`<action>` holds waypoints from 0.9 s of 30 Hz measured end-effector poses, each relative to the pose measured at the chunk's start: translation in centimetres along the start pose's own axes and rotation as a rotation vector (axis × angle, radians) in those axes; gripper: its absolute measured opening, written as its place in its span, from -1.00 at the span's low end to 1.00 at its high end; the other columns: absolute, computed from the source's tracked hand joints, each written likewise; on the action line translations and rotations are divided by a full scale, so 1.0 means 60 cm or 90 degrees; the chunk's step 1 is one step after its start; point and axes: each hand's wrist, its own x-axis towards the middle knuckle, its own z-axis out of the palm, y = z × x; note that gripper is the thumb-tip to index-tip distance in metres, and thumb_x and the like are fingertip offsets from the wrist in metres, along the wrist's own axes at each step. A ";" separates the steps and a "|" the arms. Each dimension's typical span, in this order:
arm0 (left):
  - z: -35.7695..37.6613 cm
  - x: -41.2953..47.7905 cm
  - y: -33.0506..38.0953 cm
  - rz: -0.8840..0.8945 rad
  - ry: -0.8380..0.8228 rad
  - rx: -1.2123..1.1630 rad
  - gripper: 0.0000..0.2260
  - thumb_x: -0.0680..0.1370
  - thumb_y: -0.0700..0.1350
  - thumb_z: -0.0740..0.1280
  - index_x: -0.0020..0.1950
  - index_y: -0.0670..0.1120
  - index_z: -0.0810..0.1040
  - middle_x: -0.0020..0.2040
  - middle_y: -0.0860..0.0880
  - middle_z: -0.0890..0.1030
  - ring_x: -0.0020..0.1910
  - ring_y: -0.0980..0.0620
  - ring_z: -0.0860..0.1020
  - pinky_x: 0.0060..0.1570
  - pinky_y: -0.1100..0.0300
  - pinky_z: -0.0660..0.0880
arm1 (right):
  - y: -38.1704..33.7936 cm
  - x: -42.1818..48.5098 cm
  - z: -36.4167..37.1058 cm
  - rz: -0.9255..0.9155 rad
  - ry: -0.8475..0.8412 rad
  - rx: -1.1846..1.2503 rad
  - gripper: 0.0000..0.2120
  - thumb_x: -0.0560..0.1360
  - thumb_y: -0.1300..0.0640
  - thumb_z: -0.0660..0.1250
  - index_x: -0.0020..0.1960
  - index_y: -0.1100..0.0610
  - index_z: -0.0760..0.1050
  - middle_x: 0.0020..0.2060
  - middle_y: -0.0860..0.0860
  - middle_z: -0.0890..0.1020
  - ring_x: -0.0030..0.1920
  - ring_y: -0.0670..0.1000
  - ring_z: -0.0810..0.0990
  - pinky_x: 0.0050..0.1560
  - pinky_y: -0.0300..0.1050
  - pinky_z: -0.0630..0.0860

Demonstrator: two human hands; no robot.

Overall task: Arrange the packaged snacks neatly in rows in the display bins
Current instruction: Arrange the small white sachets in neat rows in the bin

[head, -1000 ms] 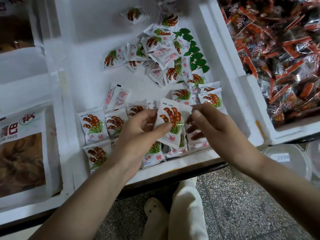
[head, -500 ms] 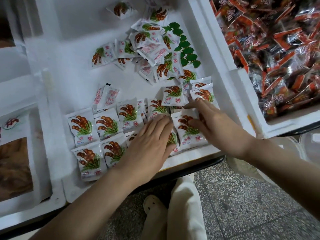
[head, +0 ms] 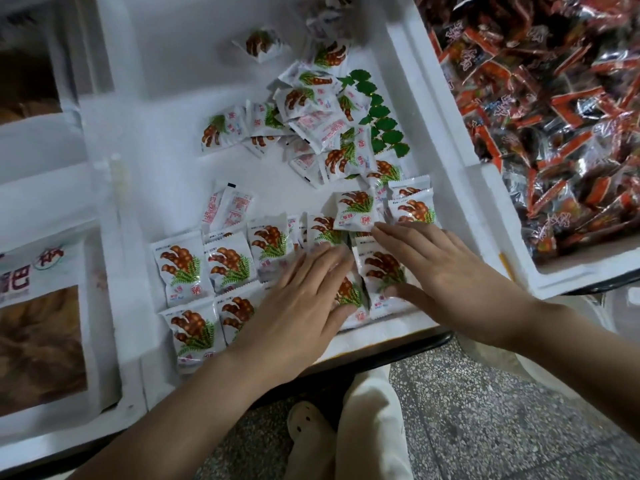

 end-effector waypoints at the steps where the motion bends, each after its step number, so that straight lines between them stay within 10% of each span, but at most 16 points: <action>1: -0.011 0.001 -0.006 -0.018 0.016 -0.031 -0.55 0.62 0.09 -0.02 0.44 -0.08 0.27 0.43 -0.05 0.33 0.43 0.02 0.20 0.47 0.10 0.05 | -0.001 0.007 -0.007 0.003 0.018 0.031 -0.41 0.53 -0.14 0.05 0.46 0.14 0.23 0.37 0.05 0.38 0.36 0.06 0.29 0.34 -0.14 0.13; 8: -0.082 0.042 -0.142 -0.334 0.159 -0.247 -0.55 0.58 -0.04 0.25 0.45 -0.05 0.28 0.39 -0.07 0.30 0.29 -0.07 0.38 0.36 -0.02 0.29 | -0.010 0.143 -0.036 0.071 0.197 0.157 -0.47 0.50 0.13 0.36 0.39 0.24 0.28 0.28 0.16 0.42 0.26 0.13 0.40 0.30 -0.12 0.29; 12: -0.082 0.071 -0.220 -0.484 0.012 -0.163 -0.34 0.53 0.09 0.32 0.52 -0.10 0.12 0.44 -0.16 0.20 0.42 -0.15 0.19 0.36 -0.02 0.20 | -0.001 0.247 -0.034 0.142 0.220 0.148 -0.35 0.49 0.06 0.36 0.47 0.22 0.17 0.41 0.18 0.30 0.40 0.19 0.26 0.43 0.02 0.18; 21: -0.070 0.087 -0.249 -0.496 0.006 -0.339 -0.64 0.42 -0.07 0.47 0.12 -0.20 0.50 0.02 -0.12 0.59 -0.05 -0.07 0.54 -0.11 0.09 0.44 | 0.014 0.325 -0.029 0.181 0.158 0.100 -0.44 0.53 0.04 0.31 0.46 0.08 0.18 0.32 0.11 0.42 0.24 0.19 0.43 0.24 0.01 0.34; 27: -0.100 0.096 -0.226 -0.474 0.272 -0.465 -0.85 0.50 -0.13 0.40 -0.04 -0.11 0.46 -0.26 0.12 0.49 -0.33 0.23 0.43 -0.40 0.52 0.34 | 0.034 0.313 -0.057 0.134 0.233 0.141 -0.76 0.57 0.20 0.22 0.21 0.22 0.46 -0.06 0.18 0.64 -0.13 0.18 0.60 -0.12 -0.02 0.51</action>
